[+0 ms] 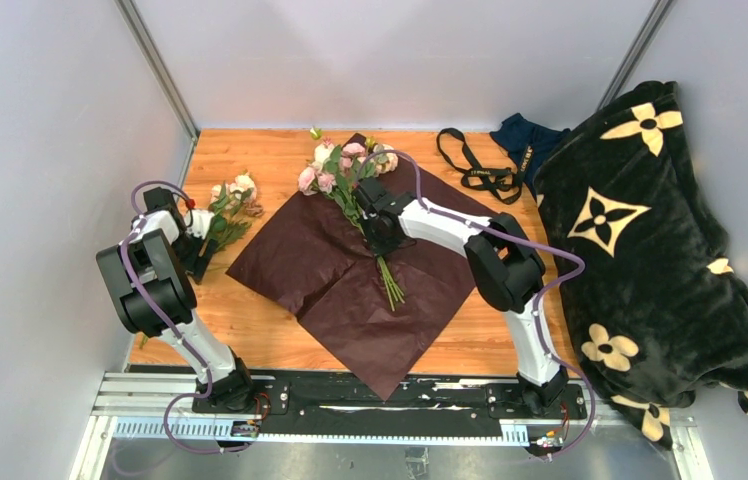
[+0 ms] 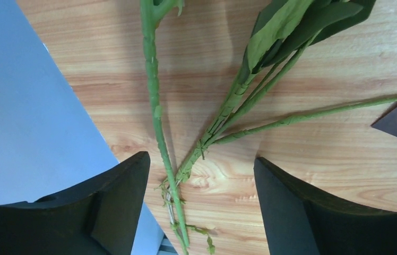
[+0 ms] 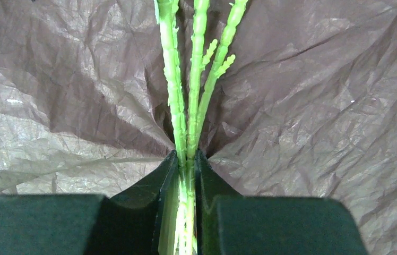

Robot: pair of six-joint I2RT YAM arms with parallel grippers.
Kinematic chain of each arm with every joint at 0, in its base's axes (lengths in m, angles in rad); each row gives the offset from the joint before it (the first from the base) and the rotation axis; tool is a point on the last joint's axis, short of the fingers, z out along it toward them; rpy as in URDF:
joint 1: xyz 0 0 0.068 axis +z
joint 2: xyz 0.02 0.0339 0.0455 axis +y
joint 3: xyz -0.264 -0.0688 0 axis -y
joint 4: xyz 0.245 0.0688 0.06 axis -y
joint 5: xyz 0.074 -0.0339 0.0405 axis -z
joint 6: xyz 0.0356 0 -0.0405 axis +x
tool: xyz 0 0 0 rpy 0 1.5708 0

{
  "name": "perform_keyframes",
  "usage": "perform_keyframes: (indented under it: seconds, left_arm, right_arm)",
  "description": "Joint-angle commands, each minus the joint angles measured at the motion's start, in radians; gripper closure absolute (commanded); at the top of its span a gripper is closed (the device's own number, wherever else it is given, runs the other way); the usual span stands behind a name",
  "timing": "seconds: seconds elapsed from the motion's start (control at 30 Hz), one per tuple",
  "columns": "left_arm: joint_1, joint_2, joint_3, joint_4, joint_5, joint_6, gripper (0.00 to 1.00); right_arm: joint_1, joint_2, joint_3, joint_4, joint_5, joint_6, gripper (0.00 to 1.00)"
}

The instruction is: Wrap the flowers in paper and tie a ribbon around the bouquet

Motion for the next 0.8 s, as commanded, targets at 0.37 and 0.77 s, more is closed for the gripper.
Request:
perform_keyframes:
  seconds: [0.37,0.77]
  left_arm:
    - [0.015,0.077,0.177,-0.047,0.020,0.065,0.52]
    - [0.017,0.229,0.229,-0.079,0.071,0.029,0.63]
  right_arm:
    - [0.018,-0.214,0.013,-0.109,-0.018,-0.027,0.46]
    - [0.020,-0.321,0.000,-0.125,-0.003,-0.045,0.46]
